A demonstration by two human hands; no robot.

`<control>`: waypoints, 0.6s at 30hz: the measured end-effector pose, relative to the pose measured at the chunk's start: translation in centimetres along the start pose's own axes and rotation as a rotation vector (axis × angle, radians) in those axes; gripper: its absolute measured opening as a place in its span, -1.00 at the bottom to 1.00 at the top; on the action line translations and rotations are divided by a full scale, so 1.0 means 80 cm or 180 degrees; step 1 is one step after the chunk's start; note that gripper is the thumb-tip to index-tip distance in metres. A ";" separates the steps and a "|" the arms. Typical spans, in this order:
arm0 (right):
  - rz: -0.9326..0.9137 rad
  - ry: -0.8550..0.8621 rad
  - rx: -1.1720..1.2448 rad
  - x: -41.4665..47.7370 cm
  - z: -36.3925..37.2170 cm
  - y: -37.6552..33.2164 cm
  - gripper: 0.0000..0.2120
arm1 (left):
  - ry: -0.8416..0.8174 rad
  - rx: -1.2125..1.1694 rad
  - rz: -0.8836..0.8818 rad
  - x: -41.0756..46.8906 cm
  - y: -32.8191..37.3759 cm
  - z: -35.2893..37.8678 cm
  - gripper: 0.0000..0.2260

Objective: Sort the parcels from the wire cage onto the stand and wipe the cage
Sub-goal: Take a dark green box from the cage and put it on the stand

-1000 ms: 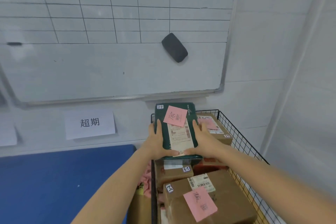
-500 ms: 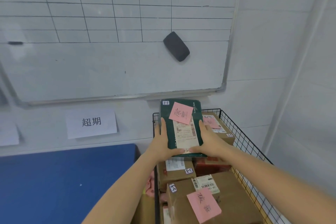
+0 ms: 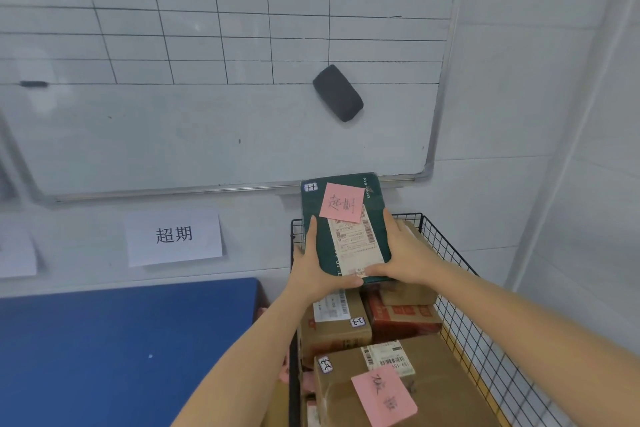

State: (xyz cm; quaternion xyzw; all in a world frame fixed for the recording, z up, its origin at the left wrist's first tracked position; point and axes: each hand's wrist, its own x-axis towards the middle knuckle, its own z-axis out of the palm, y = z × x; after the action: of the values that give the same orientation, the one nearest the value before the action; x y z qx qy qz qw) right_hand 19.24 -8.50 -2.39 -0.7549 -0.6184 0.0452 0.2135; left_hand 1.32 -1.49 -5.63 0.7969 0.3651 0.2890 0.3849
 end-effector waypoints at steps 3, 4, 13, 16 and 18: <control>-0.0011 0.0018 0.0003 0.001 -0.001 0.004 0.19 | 0.0062 -0.0165 -0.0151 0.002 -0.001 0.001 0.19; -0.0010 0.0012 -0.0021 0.000 -0.001 0.006 0.19 | 0.0094 -0.0183 -0.0166 0.002 -0.002 0.001 0.18; -0.0228 0.0013 0.0098 -0.022 -0.018 -0.007 -0.11 | 0.0158 -0.0068 -0.0139 -0.003 0.014 -0.009 0.12; -0.0203 0.0113 -0.0047 -0.027 -0.027 -0.011 -0.17 | 0.0105 0.0080 -0.0162 -0.005 0.016 -0.016 0.16; -0.0183 0.0256 -0.0168 -0.030 -0.034 -0.016 -0.19 | 0.0084 0.0126 -0.0182 -0.007 0.020 -0.020 0.17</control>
State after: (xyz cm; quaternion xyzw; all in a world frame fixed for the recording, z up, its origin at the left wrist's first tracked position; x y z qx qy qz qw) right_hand 18.41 -11.28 0.10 -0.7434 -0.6318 -0.0077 0.2195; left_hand 0.36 -1.99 -3.54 0.7897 0.3984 0.2811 0.3723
